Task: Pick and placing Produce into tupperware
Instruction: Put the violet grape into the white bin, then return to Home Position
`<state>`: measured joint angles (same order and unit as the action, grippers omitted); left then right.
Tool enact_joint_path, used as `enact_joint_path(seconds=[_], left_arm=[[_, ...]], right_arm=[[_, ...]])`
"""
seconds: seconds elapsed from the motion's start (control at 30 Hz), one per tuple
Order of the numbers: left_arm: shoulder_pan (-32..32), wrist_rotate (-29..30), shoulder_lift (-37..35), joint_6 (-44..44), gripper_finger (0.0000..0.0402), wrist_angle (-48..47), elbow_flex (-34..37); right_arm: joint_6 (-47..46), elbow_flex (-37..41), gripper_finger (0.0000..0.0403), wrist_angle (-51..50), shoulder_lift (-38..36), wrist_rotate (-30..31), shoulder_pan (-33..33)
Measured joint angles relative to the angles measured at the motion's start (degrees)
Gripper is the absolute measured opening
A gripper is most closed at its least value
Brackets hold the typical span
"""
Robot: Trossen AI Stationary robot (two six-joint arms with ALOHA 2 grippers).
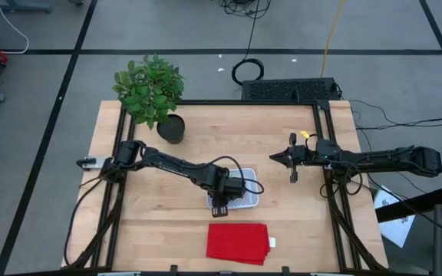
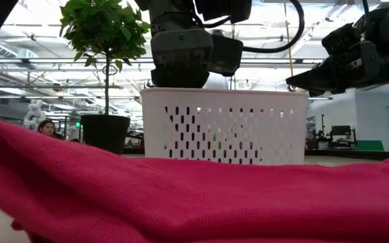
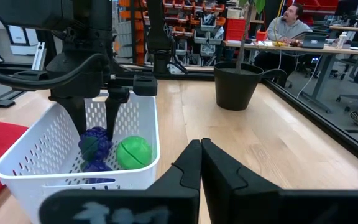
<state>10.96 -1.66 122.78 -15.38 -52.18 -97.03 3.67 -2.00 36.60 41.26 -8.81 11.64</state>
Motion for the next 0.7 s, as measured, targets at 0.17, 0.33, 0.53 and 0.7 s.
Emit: enact_joint_path(seconds=[0.17, 0.33, 0.53, 0.7], left_arm=[[0.0, -0.3, 0.0, 0.2, 0.0183, 0.4, 0.0], [0.0, -0.5, 0.2, 0.2, 0.0227, 0.4, 0.1], [-0.1, -1.9, 0.2, 0.5, 0.0245, 0.5, 0.1], [-0.3, -3.0, -0.1, 0.0, 0.0246, 0.2, 0.1]], right_arm=[[0.0, 0.0, 0.0000, 0.0, 0.0, 0.0, 0.0], [0.0, 0.0, 0.0000, 0.0, 0.0, 0.0, 0.0], [0.0, 0.0, 0.0000, 0.0, 0.0, 0.0, 0.0], [0.0, 0.0, 0.0000, 0.0, 0.0, 0.0, 0.0]])
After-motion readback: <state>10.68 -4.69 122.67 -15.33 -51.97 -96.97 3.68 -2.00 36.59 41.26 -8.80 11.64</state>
